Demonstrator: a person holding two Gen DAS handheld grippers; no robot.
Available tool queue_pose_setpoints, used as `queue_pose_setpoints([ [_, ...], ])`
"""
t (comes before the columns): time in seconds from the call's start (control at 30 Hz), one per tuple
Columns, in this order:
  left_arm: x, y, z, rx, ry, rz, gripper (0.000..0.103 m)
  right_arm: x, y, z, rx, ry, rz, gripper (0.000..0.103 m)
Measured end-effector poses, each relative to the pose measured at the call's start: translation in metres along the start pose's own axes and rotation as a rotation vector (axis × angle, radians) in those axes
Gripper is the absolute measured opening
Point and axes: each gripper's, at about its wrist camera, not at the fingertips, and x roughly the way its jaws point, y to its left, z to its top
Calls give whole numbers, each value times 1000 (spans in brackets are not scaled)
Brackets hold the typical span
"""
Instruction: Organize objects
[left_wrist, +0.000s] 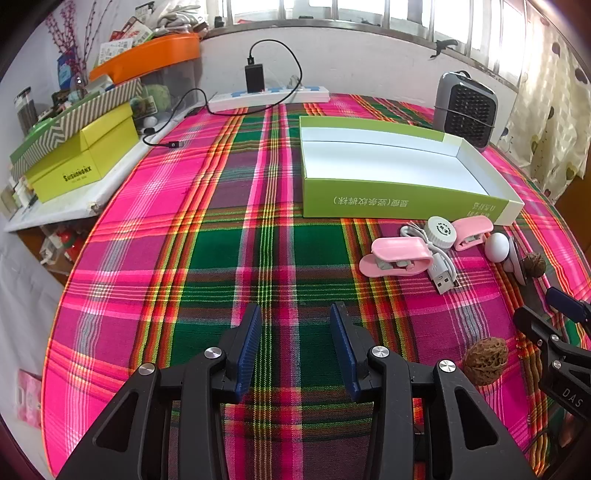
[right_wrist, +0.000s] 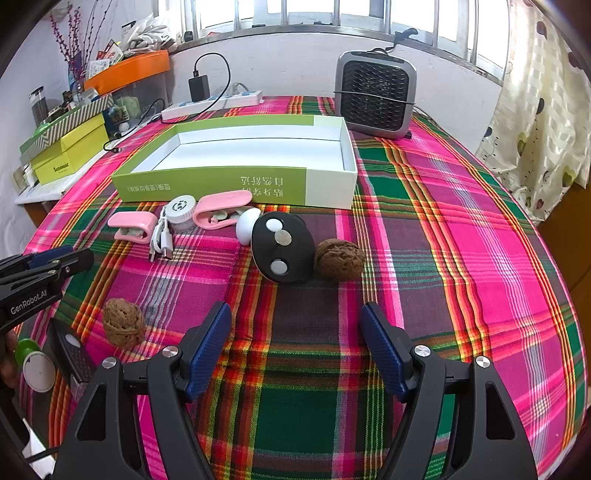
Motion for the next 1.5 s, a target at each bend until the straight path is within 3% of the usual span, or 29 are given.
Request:
queue_pose_setpoints([
  [1.27,-1,1,-3,6,17,1,36,1,1,-1,-2,-6,5,73],
  [1.5,-15,-4,-7,26,-14,6,36,-2,-1,-3,-4,-12,14,73],
])
